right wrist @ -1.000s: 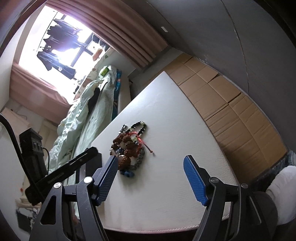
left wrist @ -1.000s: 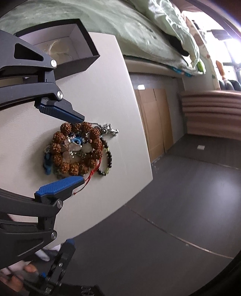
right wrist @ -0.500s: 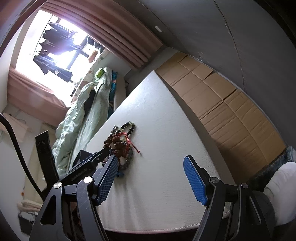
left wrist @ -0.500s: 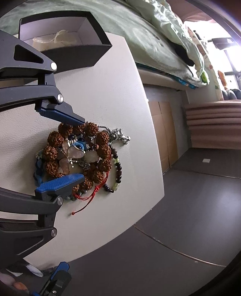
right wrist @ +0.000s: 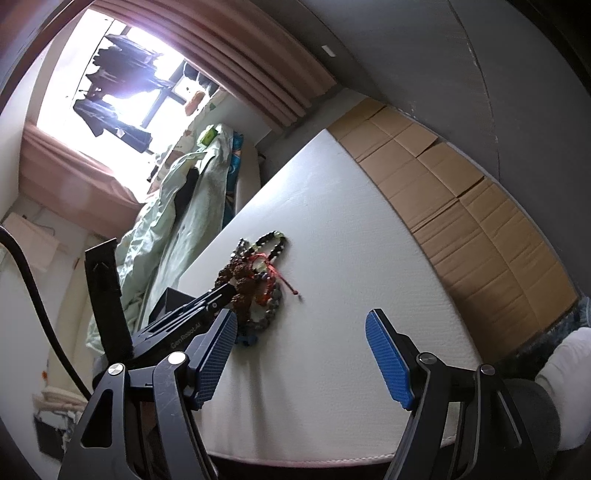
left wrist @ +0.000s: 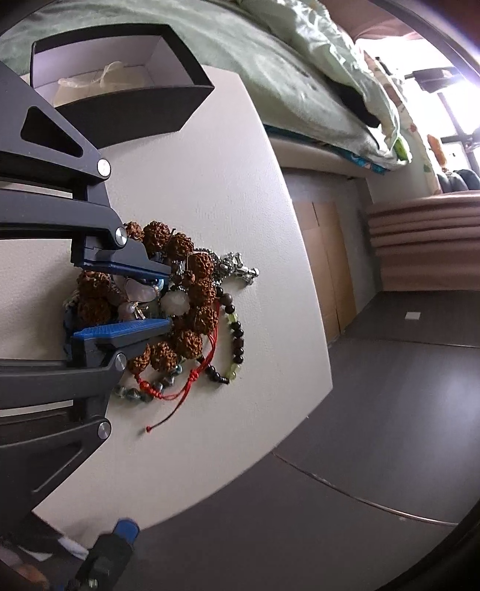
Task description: Organize jewelry
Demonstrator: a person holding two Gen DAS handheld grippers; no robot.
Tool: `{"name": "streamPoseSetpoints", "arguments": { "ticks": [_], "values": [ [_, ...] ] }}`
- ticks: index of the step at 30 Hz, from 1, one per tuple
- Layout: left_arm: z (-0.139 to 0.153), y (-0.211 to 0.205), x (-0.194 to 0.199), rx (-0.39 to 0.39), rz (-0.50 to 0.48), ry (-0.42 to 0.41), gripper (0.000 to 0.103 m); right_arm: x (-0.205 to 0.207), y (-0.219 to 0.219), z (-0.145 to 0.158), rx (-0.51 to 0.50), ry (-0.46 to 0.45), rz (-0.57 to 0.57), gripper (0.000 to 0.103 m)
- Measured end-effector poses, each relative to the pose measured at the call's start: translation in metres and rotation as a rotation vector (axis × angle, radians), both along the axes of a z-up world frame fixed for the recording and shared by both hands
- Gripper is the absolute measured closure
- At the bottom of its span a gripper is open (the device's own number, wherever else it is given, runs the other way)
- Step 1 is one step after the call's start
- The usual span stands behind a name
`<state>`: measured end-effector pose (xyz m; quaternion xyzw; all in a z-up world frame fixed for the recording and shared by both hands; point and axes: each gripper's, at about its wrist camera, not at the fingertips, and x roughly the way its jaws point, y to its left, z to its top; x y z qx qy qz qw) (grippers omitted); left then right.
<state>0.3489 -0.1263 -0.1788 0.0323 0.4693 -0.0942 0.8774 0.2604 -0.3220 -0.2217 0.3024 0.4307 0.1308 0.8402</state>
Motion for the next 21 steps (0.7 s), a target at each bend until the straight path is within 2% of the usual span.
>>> {"name": "streamPoseSetpoints", "arguments": {
  "ticks": [1,2,5,10,15,21],
  "values": [
    [0.003,0.002,-0.001,-0.019,-0.004,-0.003,0.088,0.001,0.001,0.000,0.002,0.001,0.004,0.034],
    [0.006,0.004,-0.002,-0.027,-0.005,-0.007,0.092,0.002,0.003,-0.001,0.004,0.003,0.008,0.035],
    [0.017,0.009,-0.002,-0.067,-0.010,-0.018,0.092,0.005,0.008,-0.001,0.008,0.003,0.019,0.038],
    [0.034,0.018,-0.002,-0.128,-0.015,-0.034,0.092,0.013,0.026,-0.002,0.028,0.006,0.067,0.049],
    [0.047,0.031,0.000,-0.186,-0.007,-0.032,0.092,0.025,0.044,-0.003,0.060,0.013,0.102,0.051],
    [0.063,0.050,0.000,-0.215,0.003,-0.047,0.092,0.041,0.066,-0.007,0.078,0.036,0.138,0.051]
  ]
}}
